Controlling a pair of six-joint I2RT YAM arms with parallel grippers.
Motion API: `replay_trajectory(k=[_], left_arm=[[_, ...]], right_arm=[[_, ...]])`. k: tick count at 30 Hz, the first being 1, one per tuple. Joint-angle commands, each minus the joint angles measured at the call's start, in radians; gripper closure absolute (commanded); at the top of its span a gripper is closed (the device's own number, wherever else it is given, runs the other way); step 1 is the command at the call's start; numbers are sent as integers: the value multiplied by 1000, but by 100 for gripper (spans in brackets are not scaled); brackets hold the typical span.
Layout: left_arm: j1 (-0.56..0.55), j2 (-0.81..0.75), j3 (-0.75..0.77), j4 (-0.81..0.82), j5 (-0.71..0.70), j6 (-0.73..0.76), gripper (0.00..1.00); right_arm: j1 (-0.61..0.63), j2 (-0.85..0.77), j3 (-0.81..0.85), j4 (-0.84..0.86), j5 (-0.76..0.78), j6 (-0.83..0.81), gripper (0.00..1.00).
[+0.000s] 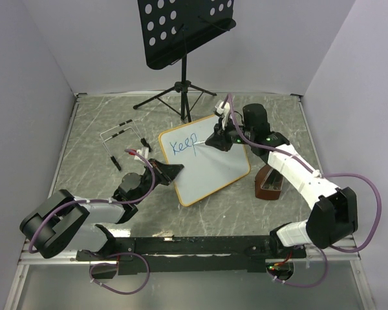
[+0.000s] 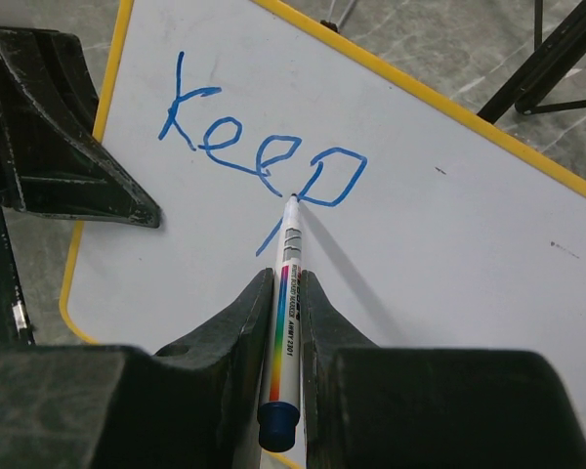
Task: Write a sentence on the whiteboard
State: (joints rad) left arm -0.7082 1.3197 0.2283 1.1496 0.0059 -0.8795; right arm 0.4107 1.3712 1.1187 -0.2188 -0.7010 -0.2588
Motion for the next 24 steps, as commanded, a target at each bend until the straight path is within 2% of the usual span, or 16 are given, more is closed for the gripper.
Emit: replay_trajectory(k=[1,8,14,24], left_arm=[[-5,0,-10,61,37,85,99],[-2,-27,-12,36,39,96,99],[-2,-14,-17,52,43,100,99],[0,-11,-18,52,49,94,99]], right_arm=[[-6,-72,69,-24,-25,6,100],[-52,-156,29,-33,-52,4,100],[-125,-195,-25,-5,-133,13,100],[-174,-212,-54,15,-195,12,100]])
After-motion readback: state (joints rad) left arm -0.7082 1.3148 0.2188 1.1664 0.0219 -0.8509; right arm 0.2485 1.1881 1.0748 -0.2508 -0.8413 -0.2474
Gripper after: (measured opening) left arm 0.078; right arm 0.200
